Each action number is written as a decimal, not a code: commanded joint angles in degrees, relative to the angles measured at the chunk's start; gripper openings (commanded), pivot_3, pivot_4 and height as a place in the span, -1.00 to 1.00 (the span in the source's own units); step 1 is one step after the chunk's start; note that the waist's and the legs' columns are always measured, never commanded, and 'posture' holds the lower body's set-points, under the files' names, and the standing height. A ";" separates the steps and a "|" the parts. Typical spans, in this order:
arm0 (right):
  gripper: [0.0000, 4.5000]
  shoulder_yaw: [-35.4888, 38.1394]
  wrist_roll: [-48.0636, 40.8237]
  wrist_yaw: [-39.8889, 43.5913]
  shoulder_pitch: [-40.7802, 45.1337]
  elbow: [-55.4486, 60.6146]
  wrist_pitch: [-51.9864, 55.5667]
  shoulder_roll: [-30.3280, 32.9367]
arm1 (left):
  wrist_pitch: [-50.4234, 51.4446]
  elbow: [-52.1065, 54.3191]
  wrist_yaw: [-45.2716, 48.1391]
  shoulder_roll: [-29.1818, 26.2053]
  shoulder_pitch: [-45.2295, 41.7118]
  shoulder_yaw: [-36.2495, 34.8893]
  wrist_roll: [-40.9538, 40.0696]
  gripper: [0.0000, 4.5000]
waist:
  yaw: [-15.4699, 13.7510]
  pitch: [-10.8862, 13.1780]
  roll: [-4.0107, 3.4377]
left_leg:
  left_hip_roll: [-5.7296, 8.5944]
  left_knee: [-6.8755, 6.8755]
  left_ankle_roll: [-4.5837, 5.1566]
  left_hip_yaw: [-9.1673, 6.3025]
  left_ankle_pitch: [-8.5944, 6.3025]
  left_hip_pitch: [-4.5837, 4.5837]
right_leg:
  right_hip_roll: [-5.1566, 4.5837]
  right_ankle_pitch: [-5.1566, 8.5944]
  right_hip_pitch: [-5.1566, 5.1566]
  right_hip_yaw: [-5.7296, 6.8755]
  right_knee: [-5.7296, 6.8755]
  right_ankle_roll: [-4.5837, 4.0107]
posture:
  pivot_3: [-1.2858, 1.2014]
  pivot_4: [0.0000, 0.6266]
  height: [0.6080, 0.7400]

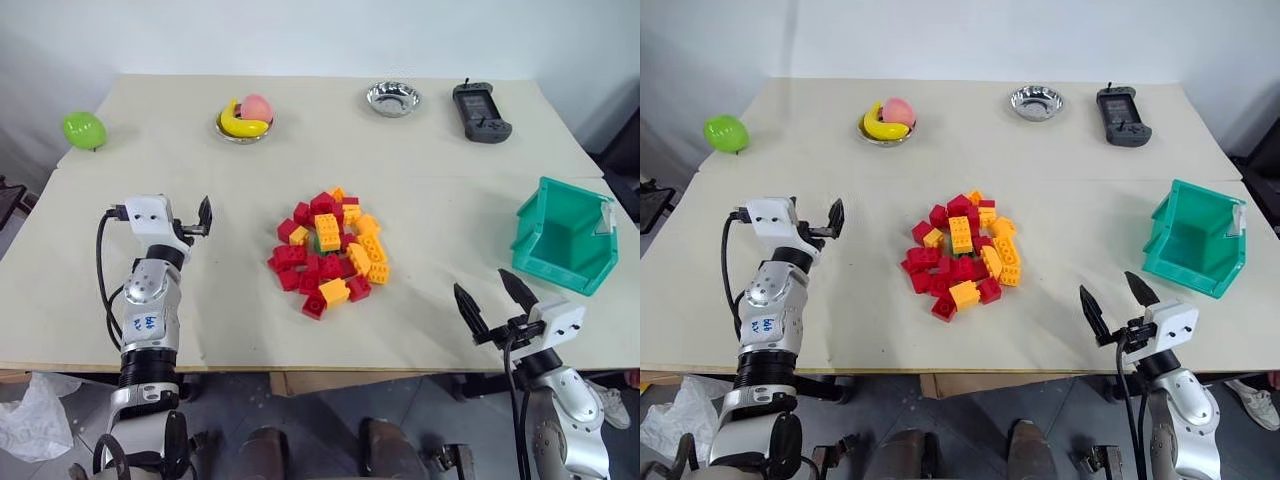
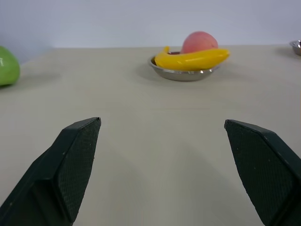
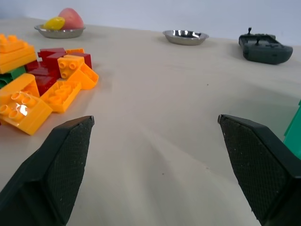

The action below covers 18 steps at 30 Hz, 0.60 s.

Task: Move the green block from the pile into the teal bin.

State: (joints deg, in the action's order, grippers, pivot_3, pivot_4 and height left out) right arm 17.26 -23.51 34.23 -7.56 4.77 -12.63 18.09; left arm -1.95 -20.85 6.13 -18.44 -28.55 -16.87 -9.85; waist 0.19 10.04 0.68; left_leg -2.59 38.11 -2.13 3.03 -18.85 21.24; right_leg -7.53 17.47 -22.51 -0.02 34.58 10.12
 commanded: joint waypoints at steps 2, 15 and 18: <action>0.98 0.59 -0.89 0.30 1.18 1.93 -0.42 1.10 | -0.47 4.02 0.80 -1.75 1.63 -1.26 -0.69 1.00 | -0.05 0.00 0.00 | 0.00 0.01 0.00 0.00 0.00 0.01 | 0.00 0.00 0.00 0.00 0.00 0.00 | 0.03 -0.52 1.00; 0.98 0.10 -11.36 24.51 11.47 0.03 12.36 22.14 | 15.13 28.19 39.52 -20.58 22.02 -5.41 -23.68 1.00 | 0.22 0.02 -0.04 | -0.09 0.01 0.03 0.00 -0.02 -0.02 | 0.03 0.03 -0.01 -0.01 0.06 -0.06 | 0.03 -0.52 1.00; 0.98 -0.88 -11.34 31.91 14.62 -3.57 13.46 26.98 | 11.48 27.07 46.05 -25.60 26.48 -5.32 -20.71 1.00 | -0.02 0.03 -0.03 | -0.08 0.03 0.06 0.03 -0.04 -0.03 | 0.02 0.04 0.01 -0.01 0.00 -0.07 | 0.03 -0.52 1.00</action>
State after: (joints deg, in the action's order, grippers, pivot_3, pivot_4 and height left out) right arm 16.06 -33.60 62.18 6.02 1.96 0.46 43.55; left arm 12.16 5.26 48.47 -42.31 -3.00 -21.12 -31.85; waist 0.18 10.07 0.66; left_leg -2.67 38.14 -2.07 3.05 -18.88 21.22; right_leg -7.50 17.51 -22.50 -0.03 34.58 10.03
